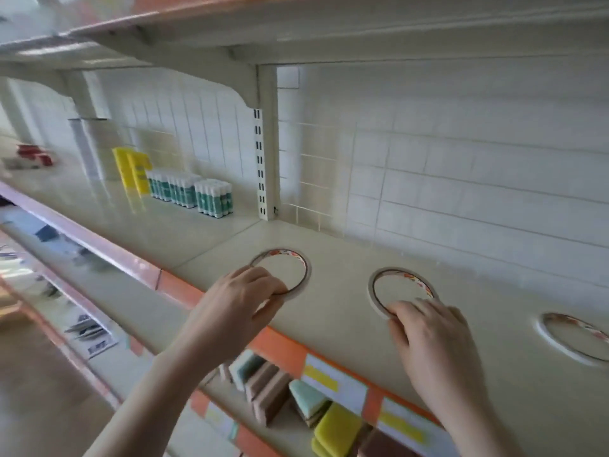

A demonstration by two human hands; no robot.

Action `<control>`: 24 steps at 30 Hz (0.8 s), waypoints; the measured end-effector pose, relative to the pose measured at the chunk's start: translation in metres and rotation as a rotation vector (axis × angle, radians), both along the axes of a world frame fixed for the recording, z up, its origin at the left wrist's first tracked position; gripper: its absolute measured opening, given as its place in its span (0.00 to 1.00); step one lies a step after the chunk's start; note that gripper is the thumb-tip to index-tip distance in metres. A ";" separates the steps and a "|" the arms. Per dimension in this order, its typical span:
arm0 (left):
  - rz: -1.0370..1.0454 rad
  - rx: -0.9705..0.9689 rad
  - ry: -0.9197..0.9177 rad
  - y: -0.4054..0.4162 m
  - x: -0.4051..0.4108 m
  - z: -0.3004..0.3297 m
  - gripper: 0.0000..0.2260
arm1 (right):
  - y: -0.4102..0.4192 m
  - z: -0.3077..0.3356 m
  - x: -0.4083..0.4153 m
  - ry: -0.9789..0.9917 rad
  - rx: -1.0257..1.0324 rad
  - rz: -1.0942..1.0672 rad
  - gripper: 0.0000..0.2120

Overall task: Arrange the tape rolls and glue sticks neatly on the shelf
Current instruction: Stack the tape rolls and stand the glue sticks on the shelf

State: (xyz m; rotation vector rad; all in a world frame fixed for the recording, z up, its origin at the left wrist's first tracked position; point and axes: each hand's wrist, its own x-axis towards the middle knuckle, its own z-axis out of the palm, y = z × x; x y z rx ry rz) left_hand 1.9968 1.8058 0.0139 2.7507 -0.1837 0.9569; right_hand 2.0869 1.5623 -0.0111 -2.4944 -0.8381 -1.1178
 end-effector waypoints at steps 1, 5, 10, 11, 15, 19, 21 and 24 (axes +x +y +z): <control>0.020 0.003 -0.005 0.030 -0.007 0.002 0.10 | 0.030 0.000 -0.004 -0.002 0.017 0.007 0.09; 0.087 0.012 0.009 0.140 -0.034 0.012 0.11 | 0.141 0.004 -0.020 0.032 0.052 0.031 0.04; 0.167 -0.013 0.013 0.250 -0.057 0.017 0.12 | 0.253 0.017 -0.024 0.036 0.069 0.052 0.03; 0.174 -0.026 0.014 0.269 -0.059 0.016 0.12 | 0.272 0.020 -0.022 0.034 0.074 0.059 0.02; 0.218 -0.049 -0.007 0.348 -0.057 0.009 0.12 | 0.352 0.026 -0.009 0.051 0.092 0.121 0.08; 0.234 -0.031 -0.021 0.426 -0.039 0.010 0.11 | 0.434 0.024 0.011 0.062 0.101 0.161 0.09; 0.234 -0.024 -0.030 0.469 -0.025 0.012 0.11 | 0.476 0.024 0.025 0.057 0.107 0.166 0.09; 0.220 -0.013 -0.043 0.533 0.003 0.019 0.11 | 0.537 0.032 0.048 0.062 0.124 0.161 0.10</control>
